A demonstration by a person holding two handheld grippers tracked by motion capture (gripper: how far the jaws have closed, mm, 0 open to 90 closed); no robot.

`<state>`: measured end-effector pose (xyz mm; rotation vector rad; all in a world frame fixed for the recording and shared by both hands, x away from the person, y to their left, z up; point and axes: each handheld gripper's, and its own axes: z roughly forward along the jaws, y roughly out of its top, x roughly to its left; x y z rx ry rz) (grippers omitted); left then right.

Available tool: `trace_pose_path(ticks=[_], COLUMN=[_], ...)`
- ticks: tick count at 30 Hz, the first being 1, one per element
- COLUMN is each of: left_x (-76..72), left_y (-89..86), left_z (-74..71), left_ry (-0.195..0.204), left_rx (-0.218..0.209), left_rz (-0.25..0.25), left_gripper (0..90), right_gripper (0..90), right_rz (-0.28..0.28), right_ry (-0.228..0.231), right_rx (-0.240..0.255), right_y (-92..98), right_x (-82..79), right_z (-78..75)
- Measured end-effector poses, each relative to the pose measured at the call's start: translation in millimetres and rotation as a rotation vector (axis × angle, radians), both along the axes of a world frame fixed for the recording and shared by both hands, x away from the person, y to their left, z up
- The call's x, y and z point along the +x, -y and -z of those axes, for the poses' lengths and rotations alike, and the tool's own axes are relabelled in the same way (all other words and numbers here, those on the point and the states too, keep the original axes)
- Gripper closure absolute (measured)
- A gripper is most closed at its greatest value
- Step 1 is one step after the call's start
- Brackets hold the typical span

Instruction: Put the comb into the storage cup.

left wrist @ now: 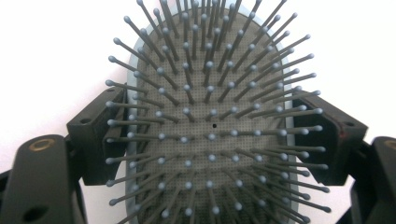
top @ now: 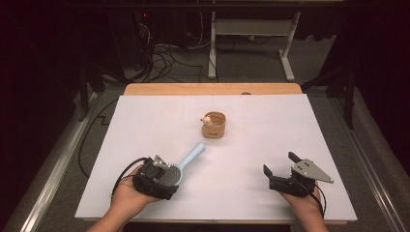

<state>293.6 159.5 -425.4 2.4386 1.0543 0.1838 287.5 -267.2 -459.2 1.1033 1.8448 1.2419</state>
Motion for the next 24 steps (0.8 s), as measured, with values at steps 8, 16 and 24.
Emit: trace_pose_path(ticks=[8,16,24], left_x=[6.2,12.3,16.7], left_y=[-3.0,2.5,13.8], left_z=[-18.0,-22.7,-20.3], left_ry=[0.012,0.001,-0.004], left_rx=[0.001,-0.002,-0.008], left_rz=[0.033,0.061,0.081], left_gripper=[20.5,20.5,20.5], right_gripper=[3.8,3.7,1.3], right_rz=[-0.004,-0.007,-0.035], right_ry=[0.004,0.008,0.033], right_rx=[0.002,0.006,-0.010], right_y=[0.0,-0.1,-2.8], right_x=[-0.2,-0.6,-1.3], right_z=[0.0,-0.2,-1.8])
